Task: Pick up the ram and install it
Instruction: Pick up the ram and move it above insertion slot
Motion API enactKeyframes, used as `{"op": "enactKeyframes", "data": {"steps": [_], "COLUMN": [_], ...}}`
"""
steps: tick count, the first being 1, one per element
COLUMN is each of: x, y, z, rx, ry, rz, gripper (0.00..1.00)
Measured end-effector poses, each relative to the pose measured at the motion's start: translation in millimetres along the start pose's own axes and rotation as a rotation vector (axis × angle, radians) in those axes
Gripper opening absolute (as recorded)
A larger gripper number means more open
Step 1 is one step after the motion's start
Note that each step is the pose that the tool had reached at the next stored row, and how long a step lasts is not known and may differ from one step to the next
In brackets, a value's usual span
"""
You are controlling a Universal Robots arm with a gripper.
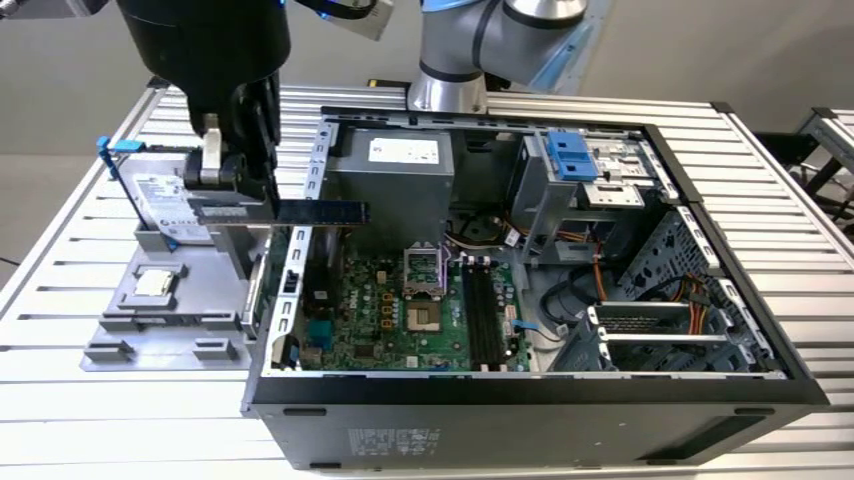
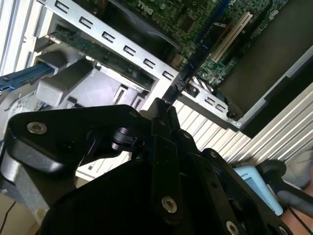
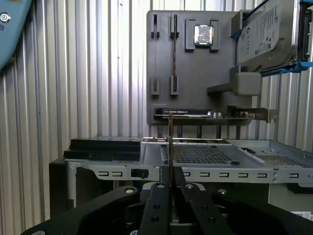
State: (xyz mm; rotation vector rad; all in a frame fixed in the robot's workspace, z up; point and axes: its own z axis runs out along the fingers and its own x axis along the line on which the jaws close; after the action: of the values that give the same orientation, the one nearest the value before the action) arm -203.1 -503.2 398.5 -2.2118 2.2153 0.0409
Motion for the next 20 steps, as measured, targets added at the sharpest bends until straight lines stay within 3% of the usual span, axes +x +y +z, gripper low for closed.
{"op": "enactKeyframes", "data": {"steps": [10,20], "x": [-0.3,-0.5], "y": [-21.6,-47.1], "z": [0.7,2.1], "rx": [0.0000,0.0003], "ry": [0.0000,-0.0001], "rz": [0.000,0.012], "gripper": [0.00,0.00]}}
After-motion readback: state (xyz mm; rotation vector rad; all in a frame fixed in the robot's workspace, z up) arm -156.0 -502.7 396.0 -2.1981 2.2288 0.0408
